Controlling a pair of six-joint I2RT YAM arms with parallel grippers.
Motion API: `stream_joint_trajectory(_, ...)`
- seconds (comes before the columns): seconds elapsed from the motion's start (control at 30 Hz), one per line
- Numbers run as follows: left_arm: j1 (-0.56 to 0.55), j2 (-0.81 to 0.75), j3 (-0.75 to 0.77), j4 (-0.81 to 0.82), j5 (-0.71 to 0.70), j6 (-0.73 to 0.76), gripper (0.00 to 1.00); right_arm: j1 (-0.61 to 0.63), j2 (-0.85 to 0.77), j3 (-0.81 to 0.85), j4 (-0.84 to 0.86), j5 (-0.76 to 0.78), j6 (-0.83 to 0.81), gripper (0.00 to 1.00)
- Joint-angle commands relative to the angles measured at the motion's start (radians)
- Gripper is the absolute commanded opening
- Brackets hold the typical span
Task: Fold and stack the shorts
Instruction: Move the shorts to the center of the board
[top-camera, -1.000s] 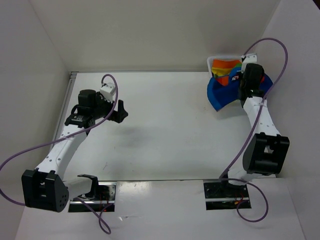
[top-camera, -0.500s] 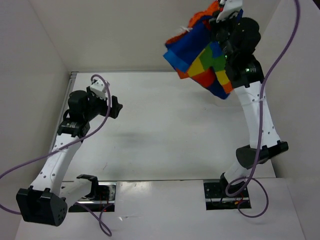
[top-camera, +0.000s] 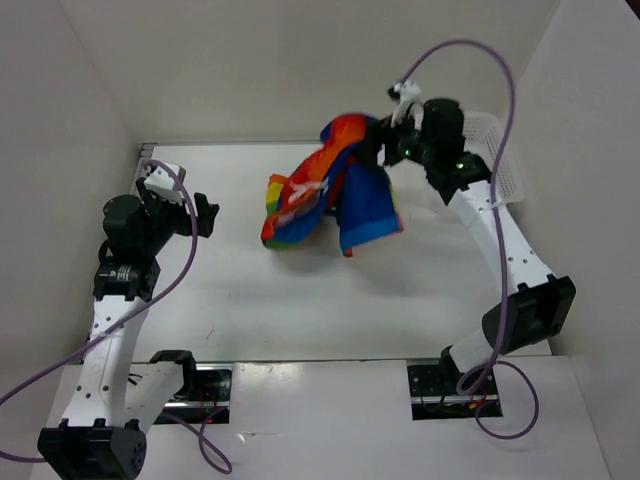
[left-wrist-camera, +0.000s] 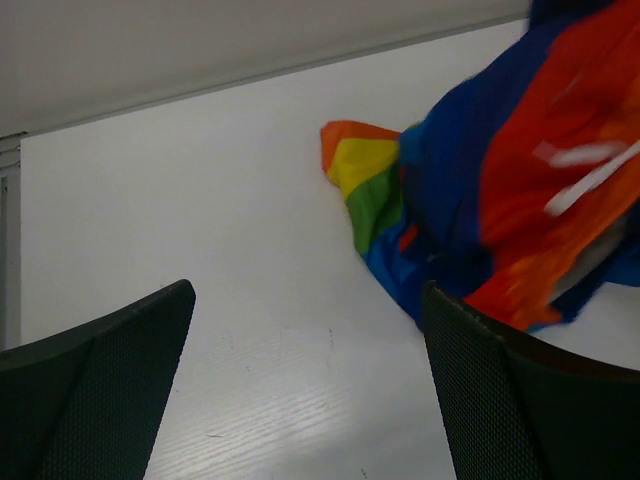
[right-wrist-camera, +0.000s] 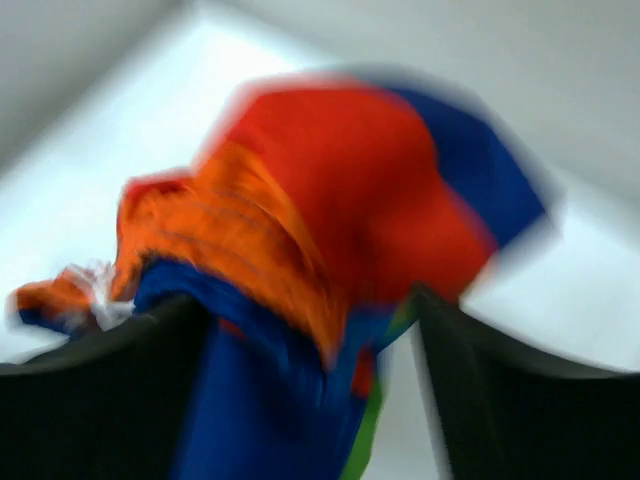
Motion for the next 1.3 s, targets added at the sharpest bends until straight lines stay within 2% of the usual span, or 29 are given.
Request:
stream_joint_trajectory(0.0, 0.005, 0.0, 0.015, -0.022, 0.064, 0.004, 1.0, -0.003, -0.09, -0.253, -0.067, 0.071, -0.085, 0.98)
stream_joint_trajectory(0.03, 0.005, 0.0, 0.015, -0.022, 0.092, 0.004, 1.0, -0.003, -0.108, -0.358, -0.037, 0.147, -0.151, 0.98)
stream_joint_trajectory(0.1, 0.005, 0.01, 0.015, -0.045, 0.118, 0.004, 1.0, -0.003, -0.145, -0.422, 0.006, 0.337, -0.185, 0.98)
stream_joint_trajectory(0.17, 0.005, 0.032, 0.015, -0.045, 0.127, 0.004, 1.0, -0.003, -0.157, -0.436, 0.03, 0.366, -0.216, 0.98)
stream_joint_trajectory(0.3, 0.015, 0.032, 0.006, -0.001, 0.137, 0.004, 1.0, -0.003, -0.157, -0.35, 0.008, 0.248, -0.138, 0.98)
stream_joint_trajectory(0.37, 0.025, 0.032, -0.003, 0.0, 0.137, 0.004, 1.0, -0.003, -0.136, -0.321, -0.027, 0.091, -0.127, 0.98)
stream_joint_trajectory(0.43, 0.057, 0.023, -0.013, 0.0, 0.137, 0.004, 1.0, 0.017, -0.101, -0.312, -0.041, -0.002, -0.142, 0.93)
stream_joint_trajectory(0.47, 0.069, 0.008, -0.026, 0.009, 0.137, 0.004, 1.0, 0.036, -0.089, -0.312, -0.05, -0.003, -0.163, 0.92)
stream_joint_trajectory(0.6, 0.132, -0.035, -0.071, 0.018, 0.127, 0.004, 1.0, 0.23, -0.036, -0.338, -0.096, 0.126, -0.386, 0.92)
stream_joint_trajectory(0.67, 0.187, -0.051, -0.088, 0.027, 0.138, 0.004, 1.0, 0.353, 0.003, -0.338, -0.096, 0.195, -0.433, 0.98)
stream_joint_trajectory(0.83, 0.284, -0.098, -0.141, 0.049, 0.198, 0.004, 1.0, 0.663, 0.095, -0.405, 0.039, 0.506, -0.651, 0.99)
stream_joint_trajectory(1.0, 0.324, -0.129, -0.175, 0.049, 0.2, 0.004, 1.0, 0.706, 0.188, -0.37, 0.04, 0.439, -0.651, 0.99)
stream_joint_trajectory(1.1, 0.333, -0.138, -0.194, 0.039, 0.2, 0.004, 1.0, 0.761, 0.217, -0.379, 0.054, 0.439, -0.673, 0.99)
stream_joint_trajectory(1.27, 0.333, -0.138, -0.204, 0.039, 0.189, 0.004, 1.0, 0.781, 0.304, -0.379, 0.109, 0.459, -0.615, 0.99)
